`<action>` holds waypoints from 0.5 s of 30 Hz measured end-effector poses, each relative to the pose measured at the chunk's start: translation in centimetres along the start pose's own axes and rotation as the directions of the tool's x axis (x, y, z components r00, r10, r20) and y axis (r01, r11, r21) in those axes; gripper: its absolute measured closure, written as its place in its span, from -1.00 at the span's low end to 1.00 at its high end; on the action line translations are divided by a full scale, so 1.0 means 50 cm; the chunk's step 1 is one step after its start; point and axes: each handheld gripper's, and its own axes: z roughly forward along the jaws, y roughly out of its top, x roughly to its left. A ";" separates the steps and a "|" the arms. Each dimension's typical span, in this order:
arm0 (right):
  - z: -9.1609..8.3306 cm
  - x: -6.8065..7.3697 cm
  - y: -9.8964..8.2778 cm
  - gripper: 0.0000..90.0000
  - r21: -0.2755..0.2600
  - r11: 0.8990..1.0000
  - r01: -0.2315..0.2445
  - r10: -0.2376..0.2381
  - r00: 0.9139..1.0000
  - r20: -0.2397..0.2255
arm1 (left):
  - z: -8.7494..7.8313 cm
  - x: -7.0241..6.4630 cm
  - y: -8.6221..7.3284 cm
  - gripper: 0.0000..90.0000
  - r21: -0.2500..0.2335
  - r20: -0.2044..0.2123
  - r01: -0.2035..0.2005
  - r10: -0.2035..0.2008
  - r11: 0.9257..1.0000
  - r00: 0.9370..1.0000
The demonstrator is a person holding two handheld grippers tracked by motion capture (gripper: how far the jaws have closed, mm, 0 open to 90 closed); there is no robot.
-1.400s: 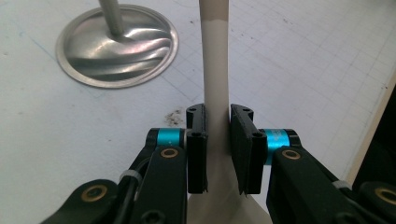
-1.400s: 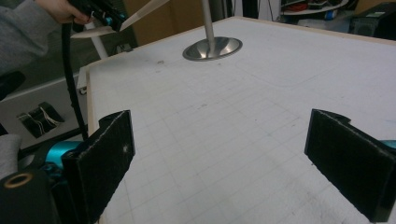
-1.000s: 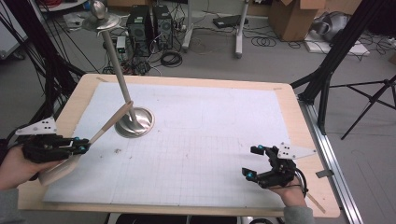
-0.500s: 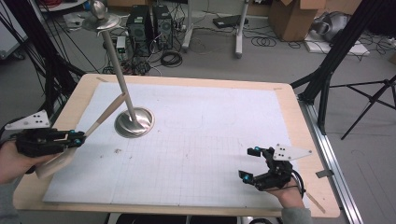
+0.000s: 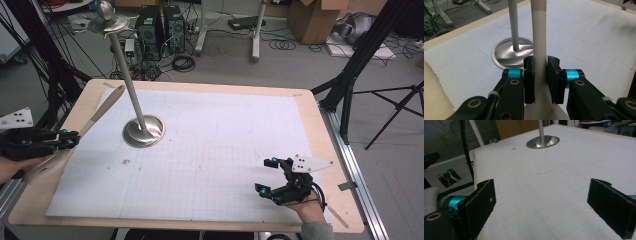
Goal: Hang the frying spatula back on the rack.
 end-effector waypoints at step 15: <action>-0.002 -0.001 0.000 -0.83 -0.003 1.000 0.000 0.000 1.000 -0.002 | -0.020 0.006 0.042 0.70 -0.059 -0.013 -0.004 0.003 0.998 1.000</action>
